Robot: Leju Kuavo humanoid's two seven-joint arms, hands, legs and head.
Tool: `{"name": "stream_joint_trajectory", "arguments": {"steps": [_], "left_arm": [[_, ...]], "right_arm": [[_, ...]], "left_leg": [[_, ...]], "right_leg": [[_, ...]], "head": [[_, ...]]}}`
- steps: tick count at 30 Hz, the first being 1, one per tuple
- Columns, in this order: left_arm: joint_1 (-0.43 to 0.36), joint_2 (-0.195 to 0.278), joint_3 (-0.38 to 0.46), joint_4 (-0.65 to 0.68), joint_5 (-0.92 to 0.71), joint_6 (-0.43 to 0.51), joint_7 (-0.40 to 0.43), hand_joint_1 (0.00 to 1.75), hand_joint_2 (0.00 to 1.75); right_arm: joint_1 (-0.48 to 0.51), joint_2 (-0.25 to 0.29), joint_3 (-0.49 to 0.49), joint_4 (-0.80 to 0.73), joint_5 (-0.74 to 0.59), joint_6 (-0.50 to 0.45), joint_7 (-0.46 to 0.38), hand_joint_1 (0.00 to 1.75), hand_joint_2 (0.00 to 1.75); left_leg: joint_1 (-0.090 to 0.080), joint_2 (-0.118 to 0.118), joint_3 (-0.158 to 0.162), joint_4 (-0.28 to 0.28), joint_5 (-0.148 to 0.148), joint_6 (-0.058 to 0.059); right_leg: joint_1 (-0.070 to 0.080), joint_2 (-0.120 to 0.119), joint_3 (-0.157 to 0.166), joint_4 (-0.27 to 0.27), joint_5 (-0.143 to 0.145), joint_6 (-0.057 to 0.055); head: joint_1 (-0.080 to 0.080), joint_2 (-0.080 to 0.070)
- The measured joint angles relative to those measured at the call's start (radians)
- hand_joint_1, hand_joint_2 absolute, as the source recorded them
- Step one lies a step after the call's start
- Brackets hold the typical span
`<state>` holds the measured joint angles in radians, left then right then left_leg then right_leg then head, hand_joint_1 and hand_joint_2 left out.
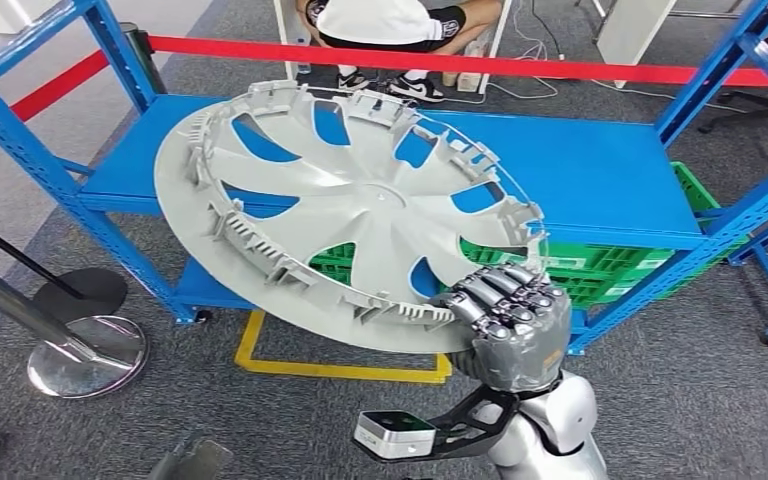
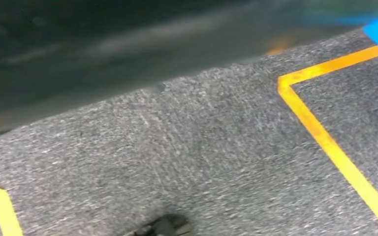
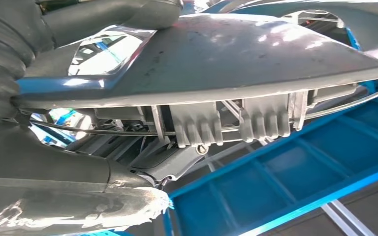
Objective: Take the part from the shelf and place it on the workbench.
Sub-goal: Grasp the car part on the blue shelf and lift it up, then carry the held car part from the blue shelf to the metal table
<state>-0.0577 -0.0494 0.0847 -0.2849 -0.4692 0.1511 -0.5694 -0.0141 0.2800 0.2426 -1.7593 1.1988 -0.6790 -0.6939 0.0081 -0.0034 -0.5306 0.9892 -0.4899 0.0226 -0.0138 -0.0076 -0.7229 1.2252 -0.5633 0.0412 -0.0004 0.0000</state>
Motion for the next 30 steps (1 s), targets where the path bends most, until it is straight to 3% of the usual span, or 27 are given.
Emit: {"name": "stream_joint_trajectory", "arguments": {"steps": [1, 2, 3, 6, 8, 11, 13, 15, 16, 17, 18, 19, 21, 23, 26, 27, 28, 30], "left_arm": [[0.0, 0.0, 0.0, 0.0, 0.0, -0.001, 0.0, 0.0, 0.0], [0.0, 0.001, 0.0, 0.0, 0.0, -0.002, 0.001, 0.0, 0.0], [0.0, 0.002, 0.0, 0.0, 0.0, -0.002, 0.001, 0.0, 0.0], [0.0, 0.0, 0.001, 0.0, 0.0, -0.004, 0.002, 0.0, 0.0], [0.0, -0.004, 0.001, 0.0, 0.001, -0.005, 0.002, 0.0, 0.0], [0.001, -0.003, 0.001, 0.001, 0.001, -0.006, 0.003, 0.0, 0.0], [0.001, 0.0, 0.001, 0.001, 0.001, -0.006, 0.004, 0.0, 0.0], [0.001, 0.003, 0.001, 0.001, 0.001, -0.006, 0.004, 0.0, 0.0], [0.001, 0.004, 0.001, 0.001, 0.001, -0.006, 0.004, 0.0, 0.0], [0.001, 0.006, 0.001, 0.001, 0.001, -0.006, 0.004, 0.0, 0.0], [0.001, 0.007, 0.001, 0.001, 0.001, -0.006, 0.004, 0.0, 0.0], [0.001, 0.008, 0.001, 0.001, 0.001, -0.006, 0.004, 0.0, 0.0], [-0.002, 0.008, 0.001, 0.001, 0.001, -0.006, 0.004, 0.0, 0.0], [-0.003, 0.007, 0.001, 0.001, 0.001, -0.006, 0.004, 0.0, 0.0], [-0.004, 0.009, 0.001, 0.001, 0.001, -0.006, 0.004, 0.0, 0.0], [-0.005, 0.009, 0.002, 0.001, 0.001, -0.006, 0.004, 0.0, 0.0], [-0.007, 0.009, 0.002, 0.001, 0.001, -0.006, 0.004, 0.0, 0.0], [-0.009, 0.009, 0.002, 0.001, 0.001, -0.006, 0.004, 0.0, 0.0]], "right_arm": [[0.0, 0.0, 0.0, 0.003, 0.0, 0.0, 0.0, 1.75, 1.75], [-0.001, 0.0, 0.0, 0.007, 0.0, 0.0, 0.0, 1.75, 1.75], [-0.001, 0.0, -0.001, 0.01, -0.001, 0.0, 0.0, 1.75, 1.75], [-0.006, 0.0, -0.002, 0.014, -0.001, 0.0, 0.0, 1.75, 1.75], [-0.01, 0.0, -0.002, 0.015, -0.001, 0.0, 0.0, 1.75, 1.75], [-0.014, 0.002, -0.004, 0.016, -0.001, 0.0, 0.0, 1.75, 1.75], [-0.017, 0.003, -0.005, 0.017, -0.001, 0.0, 0.0, 1.75, 1.75], [-0.018, 0.003, -0.007, 0.018, -0.001, 0.0, -0.001, 1.75, 1.75], [-0.018, 0.003, -0.007, 0.019, -0.001, 0.0, -0.001, 1.75, 1.75], [-0.018, 0.003, -0.007, 0.02, -0.001, 0.0, -0.001, 1.75, 1.75], [-0.018, 0.003, -0.008, 0.022, -0.001, 0.0, -0.001, 1.75, 1.75], [-0.018, 0.004, -0.008, 0.023, -0.001, 0.0, -0.001, 1.75, 1.75], [-0.019, 0.004, -0.008, 0.024, -0.001, 0.0, 0.0, 1.75, 1.75], [-0.019, 0.004, -0.008, 0.025, 0.0, 0.0, 0.0, 1.75, 1.75], [-0.019, 0.004, -0.01, 0.025, -0.001, 0.0, 0.0, 1.75, 1.75], [-0.019, 0.004, -0.01, 0.025, -0.001, 0.0, 0.0, 1.75, 1.75], [-0.019, 0.004, -0.01, 0.025, -0.001, 0.0, 0.0, 1.75, 1.75], [-0.019, 0.004, -0.011, 0.025, -0.001, 0.0, 0.0, 1.75, 1.75]], "left_leg": [[-0.005, 0.0, -0.011, 0.0, 0.009, 0.004], [-0.011, 0.001, -0.023, 0.001, 0.017, 0.006], [-0.017, 0.0, -0.033, 0.001, 0.024, 0.009], [-0.028, -0.002, -0.054, 0.001, 0.044, 0.011], [-0.024, -0.001, -0.065, 0.001, 0.06, 0.002], [-0.019, -0.002, -0.081, -0.002, 0.068, -0.015], [-0.019, -0.002, -0.102, 0.049, 0.011, -0.025], [-0.008, -0.002, -0.136, 0.171, -0.072, -0.043], [0.0, -0.002, -0.148, 0.229, -0.098, -0.053], [0.007, -0.002, -0.149, 0.259, -0.107, -0.064], [0.015, -0.002, -0.132, 0.254, -0.098, -0.076], [0.024, -0.002, -0.099, 0.213, -0.076, -0.088], [0.039, -0.004, -0.019, 0.091, -0.044, -0.109], [0.041, -0.012, 0.009, 0.037, -0.04, -0.1], [0.033, -0.012, -0.015, 0.046, -0.023, -0.058], [0.032, -0.01, -0.026, 0.045, -0.012, -0.046], [0.031, -0.007, -0.04, 0.044, 0.002, -0.035], [0.027, -0.004, -0.076, 0.043, 0.032, -0.024]], "right_leg": [[0.002, 0.001, -0.011, 0.055, -0.023, -0.002], [0.004, 0.002, -0.007, 0.077, -0.028, -0.008], [0.009, 0.003, 0.018, 0.058, -0.014, -0.018], [0.033, 0.008, 0.162, -0.153, 0.043, -0.067], [0.048, 0.009, 0.213, -0.243, 0.051, -0.086], [0.044, 0.006, 0.213, -0.279, 0.085, -0.085], [0.033, 0.0, 0.207, -0.303, 0.113, -0.083], [0.028, -0.005, 0.186, -0.3, 0.131, -0.081], [0.025, -0.008, 0.172, -0.294, 0.138, -0.078], [0.02, -0.01, 0.155, -0.285, 0.143, -0.073], [0.014, -0.011, 0.136, -0.273, 0.148, -0.066], [0.006, -0.011, 0.116, -0.259, 0.153, -0.058], [-0.004, -0.01, 0.073, -0.225, 0.163, -0.041], [-0.006, -0.005, 0.046, -0.203, 0.175, -0.023], [-0.011, 0.0, 0.035, -0.204, 0.195, 0.0], [-0.014, 0.002, 0.027, -0.193, 0.176, 0.004], [-0.015, 0.003, 0.014, -0.162, 0.135, 0.006], [-0.015, 0.004, -0.017, -0.043, 0.018, 0.007]], "head": [[0.0, 0.0], [0.0, 0.0], [0.0, 0.0], [-0.002, 0.0], [-0.002, 0.0], [0.002, 0.0], [0.0, 0.0], [-0.002, 0.0], [-0.002, 0.0], [-0.002, 0.0], [-0.002, 0.0], [-0.002, 0.0], [-0.005, 0.0], [-0.005, 0.0], [-0.002, 0.0], [0.0, 0.0], [0.001, 0.0], [0.006, 0.0]]}}
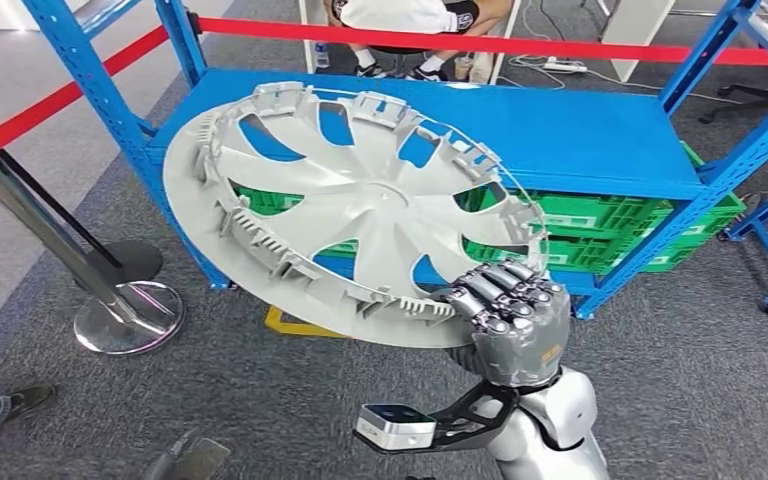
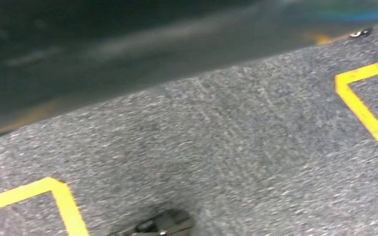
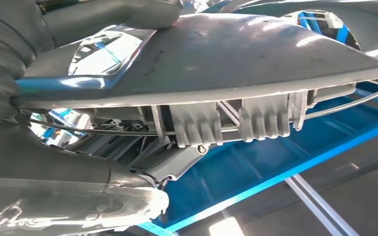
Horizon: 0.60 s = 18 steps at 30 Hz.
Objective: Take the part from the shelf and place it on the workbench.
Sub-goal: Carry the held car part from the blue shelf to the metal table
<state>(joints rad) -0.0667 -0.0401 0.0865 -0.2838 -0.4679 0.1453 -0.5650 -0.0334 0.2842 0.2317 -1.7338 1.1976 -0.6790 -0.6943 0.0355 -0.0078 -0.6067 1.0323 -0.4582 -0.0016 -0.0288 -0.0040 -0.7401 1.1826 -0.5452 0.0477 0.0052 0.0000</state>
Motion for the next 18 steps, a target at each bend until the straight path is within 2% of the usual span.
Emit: {"name": "stream_joint_trajectory", "arguments": {"steps": [1, 2, 3, 4, 5, 6, 7, 8, 9, 10, 11, 12, 13, 14, 15, 16, 17, 18], "left_arm": [[0.0, 0.0, 0.0, 0.0, 0.0, 0.0, 0.0, 0.0, 0.0], [0.0, 0.0, 0.0, 0.0, 0.0, 0.0, 0.0, 0.0, 0.0], [0.0, 0.0, 0.0, 0.0, 0.0, 0.0, 0.0, 0.0, 0.0], [0.0, 0.001, 0.0, 0.0, 0.0, 0.0, 0.0, 0.0, 0.0], [0.0, 0.001, 0.0, 0.0, 0.0, 0.0, 0.0, 0.0, 0.0], [0.0, 0.002, 0.0, 0.0, 0.0, 0.0, 0.0, 0.0, 0.0], [0.0, 0.002, 0.0, 0.0, 0.0, 0.0, 0.0, 0.0, 0.0], [0.001, 0.002, 0.0, 0.0, 0.0, 0.0, 0.0, 0.0, 0.0], [0.002, 0.003, 0.001, 0.0, 0.0, 0.0, 0.0, 0.0, 0.0], [0.003, 0.002, 0.001, 0.0, 0.0, 0.0, 0.0, 0.0, 0.0], [0.005, 0.001, 0.001, 0.0, 0.0, 0.0, 0.0, 0.0, 0.0], [0.007, 0.0, 0.001, 0.001, 0.0, 0.0, 0.0, 0.0, 0.0], [0.011, -0.001, 0.001, 0.001, 0.0, 0.0, 0.0, 0.0, 0.0], [0.013, -0.002, 0.001, 0.002, 0.0, 0.0, 0.0, 0.0, 0.0], [0.014, -0.002, 0.001, 0.002, 0.0, 0.0, 0.0, 0.0, 0.0], [0.014, -0.001, 0.001, 0.002, 0.0, 0.0, 0.0, 0.0, 0.0], [0.013, -0.001, 0.001, 0.002, 0.0, 0.0, 0.0, 0.0, 0.0], [0.013, 0.0, 0.001, 0.002, 0.0, 0.0, 0.0, 0.0, 0.0]], "right_arm": [[0.0, 0.0, 0.0, 0.0, 0.0, 0.0, 0.0, 1.75, 1.75], [0.0, 0.0, 0.0, 0.0, 0.0, 0.0, 0.0, 1.75, 1.75], [0.0, 0.0, 0.0, 0.0, 0.0, 0.0, 0.0, 1.75, 1.75], [0.0, 0.0, -0.001, 0.0, 0.0, 0.0, 0.0, 1.75, 1.75], [0.0, 0.0, -0.001, 0.0, 0.0, 0.0, 0.0, 1.75, 1.75], [0.0, 0.0, -0.001, 0.0, 0.0, 0.0, 0.0, 1.75, 1.75], [-0.001, 0.0, -0.002, 0.0, 0.0, 0.0, 0.0, 1.75, 1.75], [-0.001, 0.0, -0.002, 0.0, 0.0, 0.0, 0.0, 1.75, 1.75], [-0.001, 0.0, -0.002, 0.0, 0.0, 0.0, 0.0, 1.75, 1.75], [-0.001, 0.0, -0.002, 0.0, 0.0, 0.0, 0.0, 1.75, 1.75], [-0.002, 0.0, -0.002, 0.0, 0.0, 0.0, 0.0, 1.75, 1.75], [-0.002, 0.001, -0.002, 0.0, 0.0, 0.0, -0.001, 1.75, 1.75], [-0.002, 0.001, -0.002, 0.0, 0.0, 0.0, -0.001, 1.75, 1.75], [-0.002, 0.001, -0.002, 0.0, 0.0, 0.0, -0.001, 1.75, 1.75], [-0.002, 0.001, -0.002, 0.0, 0.0, 0.0, -0.001, 1.75, 1.75], [-0.002, 0.001, -0.002, 0.0, 0.0, 0.0, -0.001, 1.75, 1.75], [-0.002, 0.001, -0.002, 0.0, 0.0, 0.0, -0.001, 1.75, 1.75], [-0.002, 0.001, -0.003, 0.0, 0.0, 0.0, -0.001, 1.75, 1.75]], "left_leg": [[-0.004, 0.001, -0.02, 0.0, 0.016, 0.002], [-0.008, 0.002, -0.042, 0.0, 0.032, 0.003], [-0.012, 0.003, -0.064, 0.0, 0.049, 0.004], [-0.016, 0.004, -0.085, 0.0, 0.065, 0.003], [-0.019, 0.004, -0.104, 0.0, 0.082, 0.002], [-0.021, 0.004, -0.119, 0.001, 0.096, -0.001], [-0.022, 0.004, -0.13, 0.001, 0.11, -0.004], [-0.021, 0.004, -0.134, -0.003, 0.125, -0.009], [-0.017, 0.004, -0.136, -0.009, 0.141, -0.016], [-0.012, 0.005, -0.136, -0.019, 0.159, -0.023], [-0.005, 0.005, -0.137, -0.03, 0.169, -0.029], [-0.002, 0.005, -0.142, -0.031, 0.157, -0.034], [-0.001, 0.005, -0.149, -0.012, 0.121, -0.037], [0.0, 0.005, -0.158, 0.03, 0.063, -0.039], [-0.002, 0.005, -0.168, 0.094, 0.001, -0.04], [-0.004, 0.005, -0.176, 0.168, -0.046, -0.042], [-0.005, 0.005, -0.179, 0.232, -0.067, -0.043], [-0.007, 0.005, -0.168, 0.269, -0.063, -0.043]], "right_leg": [[0.001, 0.0, -0.009, 0.067, -0.042, -0.001], [0.001, 0.0, -0.008, 0.119, -0.058, -0.003], [0.002, 0.0, 0.008, 0.145, -0.051, -0.006], [0.003, 0.0, 0.04, 0.137, -0.028, -0.012], [0.006, 0.001, 0.092, 0.096, -0.007, -0.02], [0.011, 0.001, 0.161, 0.025, -0.007, -0.029], [0.016, 0.002, 0.232, -0.063, -0.025, -0.035], [0.022, 0.003, 0.28, -0.131, -0.044, -0.037], [0.029, 0.004, 0.308, -0.179, -0.058, -0.037], [0.036, 0.004, 0.308, -0.2, -0.055, -0.037], [0.039, 0.003, 0.296, -0.201, -0.039, -0.04], [0.041, 0.001, 0.285, -0.206, -0.024, -0.049], [0.04, -0.001, 0.272, -0.209, -0.007, -0.058], [0.039, -0.003, 0.26, -0.21, 0.009, -0.067], [0.04, -0.004, 0.246, -0.209, 0.024, -0.073], [0.041, -0.005, 0.231, -0.208, 0.039, -0.076], [0.043, -0.005, 0.215, -0.205, 0.054, -0.077], [0.044, -0.006, 0.195, -0.202, 0.068, -0.076]], "head": [[0.001, 0.0], [0.002, 0.0], [0.002, 0.0], [0.002, 0.0], [0.001, 0.0], [0.001, 0.0], [0.0, 0.0], [-0.001, 0.0], [0.0, 0.0], [0.001, 0.0], [0.002, 0.0], [0.004, 0.0], [0.001, 0.0], [-0.001, 0.0], [-0.003, 0.0], [-0.005, 0.0], [-0.005, 0.0], [-0.006, 0.0]]}}
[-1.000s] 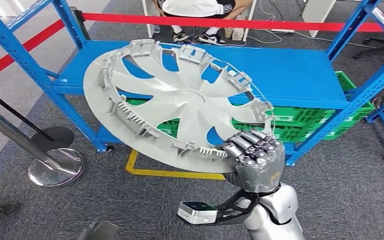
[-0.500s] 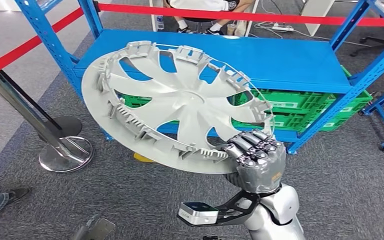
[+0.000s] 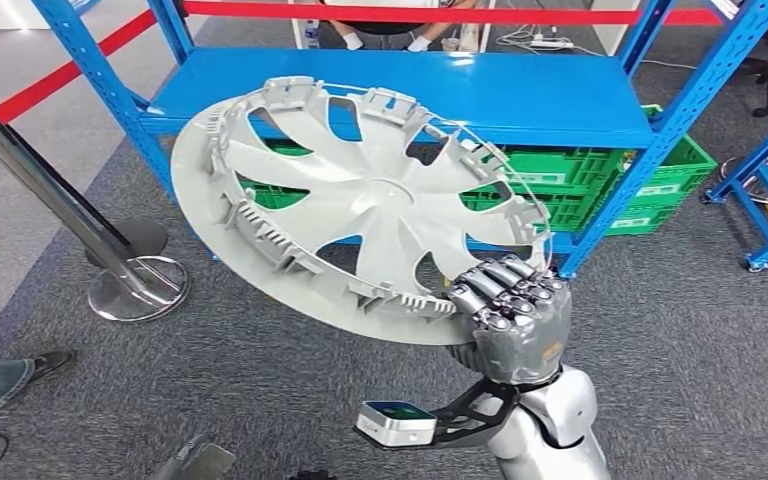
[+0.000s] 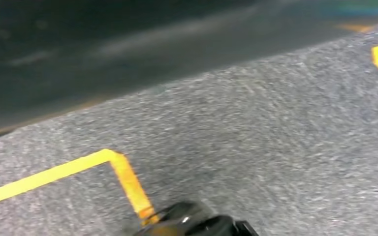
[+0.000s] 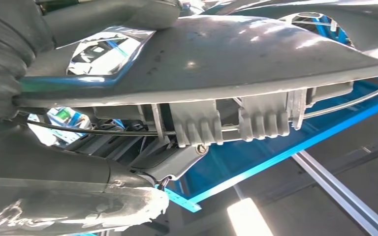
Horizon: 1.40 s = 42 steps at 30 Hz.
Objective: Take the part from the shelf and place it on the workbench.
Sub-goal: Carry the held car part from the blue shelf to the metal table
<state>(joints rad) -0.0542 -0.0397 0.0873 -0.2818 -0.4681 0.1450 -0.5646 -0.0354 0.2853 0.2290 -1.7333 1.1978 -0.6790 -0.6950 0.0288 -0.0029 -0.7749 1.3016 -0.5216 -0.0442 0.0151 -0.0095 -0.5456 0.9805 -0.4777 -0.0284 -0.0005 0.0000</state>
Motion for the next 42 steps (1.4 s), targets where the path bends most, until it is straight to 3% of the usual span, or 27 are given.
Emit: {"name": "stream_joint_trajectory", "arguments": {"steps": [1, 3, 5, 6, 7, 9, 10, 13, 14, 15, 16, 17, 18, 20, 22, 24, 25, 27, 29, 30, 31, 32, 34, 36, 40, 42], "left_arm": [[-0.001, 0.001, 0.0, 0.0, 0.0, 0.0, 0.0, 0.0, 0.0], [-0.003, 0.005, 0.0, 0.0, 0.0, 0.0, 0.0, 0.0, 0.0], [-0.009, 0.008, 0.0, 0.0, 0.0, 0.0, 0.0, 0.0, 0.0], [-0.011, 0.009, 0.0, 0.0, 0.0, 0.0, 0.0, 0.0, 0.0], [-0.012, 0.009, 0.0, 0.0, 0.0, 0.0, 0.0, 0.0, 0.0], [-0.011, 0.007, 0.0, 0.0, 0.0, 0.0, 0.0, 0.0, 0.0], [-0.012, 0.007, 0.0, 0.0, 0.0, 0.0, 0.0, 0.0, 0.0], [-0.014, 0.007, 0.001, 0.0, 0.0, 0.0, 0.0, 0.0, 0.0], [-0.014, 0.007, 0.001, 0.0, 0.0, 0.0, 0.0, 0.0, 0.0], [-0.013, 0.007, 0.001, 0.0, 0.0, 0.0, 0.0, 0.0, 0.0], [-0.013, 0.007, 0.001, 0.0, 0.0, 0.0, 0.0, 0.0, 0.0], [-0.013, 0.007, 0.001, 0.0, 0.0, 0.0, 0.0, 0.0, 0.0], [-0.013, 0.007, 0.001, 0.0, 0.0, 0.0, 0.0, 0.0, 0.0], [-0.013, 0.008, 0.001, 0.0, 0.001, 0.0, 0.001, 0.0, 0.0], [-0.013, 0.008, 0.002, 0.0, 0.011, -0.002, 0.003, 0.0, 0.0], [-0.012, 0.006, 0.007, 0.0, 0.029, -0.007, 0.009, 0.0, 0.0], [-0.01, 0.005, 0.01, 0.0, 0.036, -0.01, 0.011, 0.0, 0.0], [-0.008, 0.004, 0.015, 0.0, 0.04, -0.015, 0.011, 0.0, 0.0], [-0.007, 0.004, 0.017, 0.0, 0.04, -0.021, 0.01, 0.0, 0.0], [-0.006, 0.004, 0.017, 0.0, 0.04, -0.022, 0.01, 0.0, 0.0], [-0.006, 0.004, 0.018, 0.0, 0.04, -0.023, 0.01, 0.0, 0.0], [-0.005, 0.004, 0.019, 0.0, 0.04, -0.023, 0.01, 0.0, 0.0], [-0.006, 0.006, 0.02, 0.0, 0.04, -0.025, 0.009, 0.0, 0.0], [-0.006, 0.007, 0.022, 0.0, 0.04, -0.027, 0.008, 0.0, 0.0], [-0.006, 0.007, 0.023, 0.0, 0.04, -0.028, 0.008, 0.0, 0.0], [-0.007, 0.006, 0.023, 0.0, 0.04, -0.029, 0.008, 0.0, 0.0]], "right_arm": [[0.0, 0.0, 0.0, 0.0, 0.0, 0.0, 0.0, 1.75, 1.75], [0.0, 0.0, -0.001, 0.001, 0.0, 0.0, 0.0, 1.75, 1.75], [0.0, 0.0, -0.001, 0.0, 0.0, 0.0, 0.0, 1.75, 1.75], [0.0, 0.0, -0.001, 0.0, 0.0, 0.0, 0.0, 1.75, 1.75], [0.0, 0.0, -0.001, 0.0, 0.0, 0.0, 0.0, 1.75, 1.75], [0.0, 0.0, -0.001, 0.0, 0.0, 0.0, 0.0, 1.75, 1.75], [0.0, 0.0, -0.001, 0.0, 0.0, 0.0, 0.0, 1.75, 1.75], [0.0, 0.0, -0.001, 0.0, 0.0, 0.0, 0.0, 1.75, 1.75], [0.0, 0.0, -0.002, 0.0, 0.0, 0.0, 0.0, 1.75, 1.75], [0.0, 0.0, -0.002, 0.0, 0.0, 0.0, 0.0, 1.75, 1.75], [0.0, 0.0, -0.002, 0.0, 0.0, 0.0, 0.0, 1.75, 1.75], [0.0, 0.0, -0.002, 0.0, 0.0, 0.0, 0.0, 1.75, 1.75], [0.0, 0.0, -0.002, 0.0, 0.0, 0.0, 0.0, 1.75, 1.75], [0.0, 0.0, -0.002, 0.0, 0.0, 0.0, 0.001, 1.75, 1.75], [-0.001, 0.0, -0.001, 0.001, 0.001, 0.0, 0.008, 1.75, 1.75], [-0.003, 0.0, 0.002, 0.003, 0.003, 0.0, 0.02, 1.75, 1.75], [-0.005, 0.0, 0.004, 0.006, 0.005, 0.0, 0.025, 1.75, 1.75], [-0.008, 0.0, 0.006, 0.011, 0.005, 0.0, 0.029, 1.75, 1.75], [-0.01, 0.0, 0.007, 0.016, 0.004, 0.0, 0.028, 1.75, 1.75], [-0.01, 0.0, 0.007, 0.019, 0.003, 0.0, 0.028, 1.75, 1.75], [-0.01, 0.0, 0.007, 0.021, 0.003, 0.0, 0.027, 1.75, 1.75], [-0.01, 0.0, 0.007, 0.023, 0.003, 0.0, 0.027, 1.75, 1.75], [-0.011, 0.0, 0.007, 0.025, 0.003, 0.0, 0.026, 1.75, 1.75], [-0.013, 0.0, 0.007, 0.026, 0.002, 0.0, 0.025, 1.75, 1.75], [-0.015, 0.0, 0.008, 0.027, 0.001, 0.0, 0.025, 1.75, 1.75], [-0.017, 0.0, 0.008, 0.027, 0.0, 0.0, 0.025, 1.75, 1.75]], "left_leg": [[-0.002, 0.0, 0.027, 0.003, 0.019, 0.002], [-0.006, 0.0, 0.131, -0.093, 0.041, 0.009], [-0.012, 0.0, 0.241, -0.229, 0.01, 0.021], [-0.015, 0.0, 0.27, -0.27, -0.007, 0.026], [-0.018, 0.0, 0.278, -0.289, -0.012, 0.033], [-0.017, 0.003, 0.268, -0.292, 0.001, 0.047], [-0.016, 0.005, 0.261, -0.294, 0.011, 0.055], [-0.015, 0.007, 0.222, -0.294, 0.044, 0.064], [-0.015, 0.007, 0.206, -0.294, 0.055, 0.063], [-0.016, 0.007, 0.192, -0.293, 0.066, 0.061], [-0.015, 0.007, 0.178, -0.293, 0.076, 0.058], [-0.015, 0.007, 0.167, -0.292, 0.085, 0.055], [-0.015, 0.007, 0.158, -0.292, 0.093, 0.051], [-0.016, 0.006, 0.147, -0.291, 0.107, 0.039], [-0.014, 0.006, 0.142, -0.292, 0.121, 0.025], [-0.009, 0.006, 0.137, -0.292, 0.126, 0.011], [-0.007, 0.006, 0.13, -0.278, 0.109, 0.007], [-0.005, 0.005, 0.098, -0.194, 0.031, 0.003], [-0.006, 0.005, 0.061, -0.066, -0.044, 0.003], [-0.007, 0.005, 0.054, -0.025, -0.057, 0.004], [-0.01, 0.005, 0.064, -0.018, -0.051, 0.007], [-0.013, 0.005, 0.091, -0.049, -0.031, 0.012], [-0.02, 0.005, 0.179, -0.18, 0.015, 0.027], [-0.028, 0.005, 0.235, -0.275, 0.031, 0.04], [-0.027, 0.006, 0.234, -0.302, 0.043, 0.055], [-0.02, 0.008, 0.229, -0.311, 0.053, 0.063]], "right_leg": [[0.0, 0.0, -0.021, 0.005, 0.012, 0.002], [0.001, 0.0, -0.057, 0.018, 0.031, 0.008], [0.003, -0.001, -0.079, 0.034, 0.043, 0.016], [0.003, -0.002, -0.085, 0.04, 0.049, 0.02], [0.003, -0.003, -0.088, 0.042, 0.056, 0.026], [-0.002, -0.001, -0.097, 0.05, 0.052, 0.037], [-0.004, 0.001, -0.108, 0.069, 0.029, 0.044], [-0.012, 0.006, -0.169, 0.237, -0.1, 0.06], [-0.015, 0.006, -0.183, 0.296, -0.123, 0.064], [-0.018, 0.006, -0.183, 0.328, -0.123, 0.067], [-0.022, 0.006, -0.165, 0.325, -0.105, 0.069], [-0.025, 0.006, -0.127, 0.285, -0.077, 0.07], [-0.028, 0.006, -0.074, 0.217, -0.056, 0.07], [-0.028, 0.008, 0.029, 0.075, -0.054, 0.068], [-0.021, 0.01, 0.058, 0.018, -0.068, 0.06], [-0.017, 0.01, 0.045, 0.013, -0.056, 0.04], [-0.017, 0.009, 0.042, 0.011, -0.047, 0.028], [-0.015, 0.006, 0.032, 0.009, -0.029, 0.009], [-0.008, 0.006, 0.014, 0.01, -0.016, 0.002], [-0.005, 0.006, 0.006, 0.012, -0.011, 0.0], [-0.002, 0.006, -0.001, 0.013, -0.007, 0.0], [0.001, 0.006, -0.006, 0.016, -0.005, 0.0], [0.005, 0.006, -0.013, 0.021, -0.002, 0.0], [0.007, 0.006, -0.02, 0.026, 0.002, 0.006], [0.006, 0.007, -0.035, 0.037, 0.003, 0.027], [0.003, 0.008, -0.068, 0.102, -0.044, 0.04]], "head": [[0.0, 0.0], [0.0, 0.0], [0.0, 0.0], [0.0, 0.0], [0.0, 0.0], [-0.001, 0.0], [0.001, 0.0], [0.006, 0.0], [0.006, 0.0], [0.006, 0.0], [0.006, 0.0], [0.006, 0.0], [0.006, 0.0], [0.005, 0.0], [0.005, 0.0], [0.006, 0.0], [0.003, 0.0], [-0.002, 0.0], [-0.004, 0.0], [-0.004, 0.0], [-0.004, 0.0], [-0.004, 0.0], [-0.003, 0.0], [-0.003, 0.0], [-0.002, 0.0], [0.003, 0.0]]}}
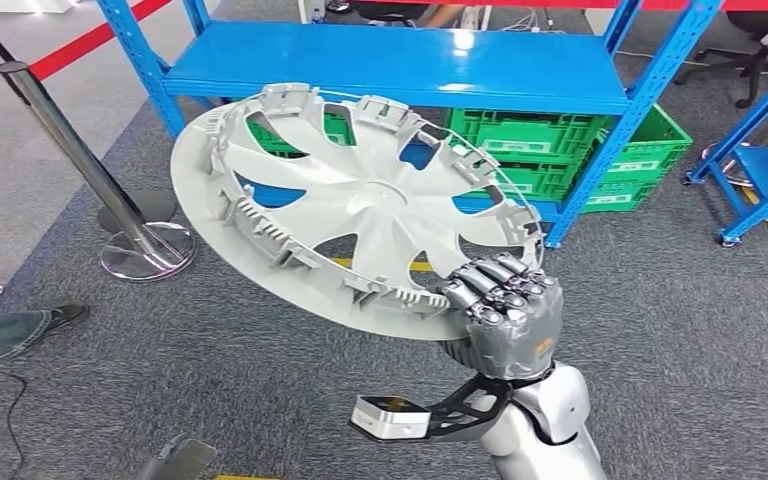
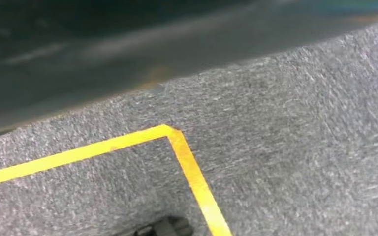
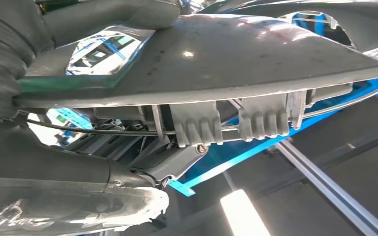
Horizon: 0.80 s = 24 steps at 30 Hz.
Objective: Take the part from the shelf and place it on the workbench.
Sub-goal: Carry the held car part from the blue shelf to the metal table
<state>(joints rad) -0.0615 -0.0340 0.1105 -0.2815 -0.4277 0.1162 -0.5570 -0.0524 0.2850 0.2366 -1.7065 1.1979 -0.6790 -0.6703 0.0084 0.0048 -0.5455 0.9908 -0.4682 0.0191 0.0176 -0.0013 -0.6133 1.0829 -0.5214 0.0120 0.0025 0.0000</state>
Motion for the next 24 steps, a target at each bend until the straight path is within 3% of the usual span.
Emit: {"name": "stream_joint_trajectory", "arguments": {"steps": [2, 3, 4, 5, 6, 8, 10, 14, 16, 18, 22, 24], "left_arm": [[0.0, 0.0, 0.0, 0.0, 0.0, -0.002, 0.0, 0.0, 0.0], [0.0, -0.001, 0.0, 0.0, 0.0, -0.004, 0.0, 0.0, 0.0], [0.0, -0.001, 0.0, 0.0, 0.0, -0.006, -0.001, 0.0, 0.0], [0.001, -0.001, 0.0, 0.0, 0.0, -0.007, -0.001, 0.0, 0.0], [0.001, -0.001, 0.0, 0.0, 0.0, -0.009, -0.002, 0.0, 0.0], [0.0, -0.001, 0.0, 0.0, 0.0, -0.011, -0.005, 0.0, 0.0], [0.0, 0.0, 0.0, 0.0, 0.0, -0.011, -0.009, 0.0, 0.0], [0.001, 0.003, 0.0, 0.0, 0.0, -0.012, -0.013, 0.0, 0.0], [0.0, 0.003, 0.0, 0.0, 0.0, -0.015, -0.015, 0.0, 0.0], [0.0, 0.004, 0.0, 0.0, 0.0, -0.022, -0.018, 0.0, 0.0], [0.0, 0.005, 0.0, 0.0, 0.0, -0.033, -0.024, 0.0, 0.0], [0.0, 0.005, 0.0, 0.0, 0.0, -0.036, -0.027, 0.0, 0.0]], "right_arm": [[-0.002, 0.0, 0.0, 0.001, 0.0, 0.0, -0.001, 1.75, 1.75], [-0.002, 0.0, 0.0, 0.002, 0.0, 0.0, -0.003, 1.75, 1.75], [-0.002, 0.0, 0.0, 0.004, 0.0, 0.0, -0.006, 1.75, 1.75], [-0.002, 0.0, -0.001, 0.005, -0.001, 0.0, -0.008, 1.75, 1.75], [-0.002, 0.0, -0.001, 0.006, -0.001, 0.0, -0.011, 1.75, 1.75], [-0.002, 0.0, -0.001, 0.007, -0.002, 0.0, -0.017, 1.75, 1.75], [-0.003, 0.0, -0.001, 0.008, -0.003, 0.0, -0.022, 1.75, 1.75], [-0.004, 0.001, -0.002, 0.01, -0.006, 0.0, -0.023, 1.75, 1.75], [-0.006, 0.001, -0.002, 0.011, -0.009, 0.0, -0.023, 1.75, 1.75], [-0.008, 0.001, -0.002, 0.012, -0.013, 0.0, -0.024, 1.75, 1.75], [-0.009, 0.001, -0.002, 0.014, -0.016, 0.0, -0.024, 1.75, 1.75], [-0.01, 0.001, -0.002, 0.014, -0.016, 0.0, -0.024, 1.75, 1.75]], "left_leg": [[0.0, 0.0, -0.01, 0.0, 0.007, 0.003], [0.0, 0.0, -0.014, 0.0, 0.01, 0.002], [0.001, 0.0, -0.017, 0.0, 0.013, 0.0], [0.002, 0.0, -0.02, 0.0, 0.015, -0.002], [0.003, 0.0, -0.021, 0.001, 0.017, -0.004], [0.003, 0.0, -0.023, 0.002, 0.02, -0.012], [0.0, -0.001, -0.033, 0.007, 0.024, -0.021], [-0.001, -0.001, -0.046, 0.01, 0.035, -0.001], [0.001, -0.001, -0.046, 0.007, 0.039, -0.002], [0.004, -0.001, -0.046, 0.004, 0.043, -0.01], [0.008, -0.001, -0.051, 0.001, 0.048, -0.037], [0.009, -0.001, -0.054, 0.001, 0.049, -0.042]], "right_leg": [[-0.01, 0.0, -0.057, 0.13, -0.068, 0.014], [-0.015, 0.0, -0.08, 0.186, -0.089, 0.02], [-0.019, 0.0, -0.088, 0.211, -0.091, 0.024], [-0.024, 0.0, -0.077, 0.197, -0.075, 0.028], [-0.028, 0.0, -0.046, 0.145, -0.043, 0.03], [-0.032, -0.001, 0.033, 0.0, 0.013, 0.033], [-0.032, 0.001, 0.07, -0.078, 0.029, 0.029], [-0.029, 0.003, 0.064, -0.086, 0.033, 0.023], [-0.025, 0.003, 0.062, -0.085, 0.035, 0.019], [-0.022, 0.003, 0.06, -0.084, 0.036, 0.013], [-0.019, 0.002, 0.053, -0.079, 0.038, 0.008], [-0.018, 0.002, 0.049, -0.078, 0.04, 0.005]], "head": [[0.004, 0.0], [0.004, 0.0], [0.004, 0.0], [0.004, 0.0], [0.004, 0.0], [0.004, 0.0], [0.003, 0.0], [-0.002, 0.0], [-0.003, 0.0], [-0.002, 0.0], [-0.002, 0.0], [-0.002, 0.0]]}}
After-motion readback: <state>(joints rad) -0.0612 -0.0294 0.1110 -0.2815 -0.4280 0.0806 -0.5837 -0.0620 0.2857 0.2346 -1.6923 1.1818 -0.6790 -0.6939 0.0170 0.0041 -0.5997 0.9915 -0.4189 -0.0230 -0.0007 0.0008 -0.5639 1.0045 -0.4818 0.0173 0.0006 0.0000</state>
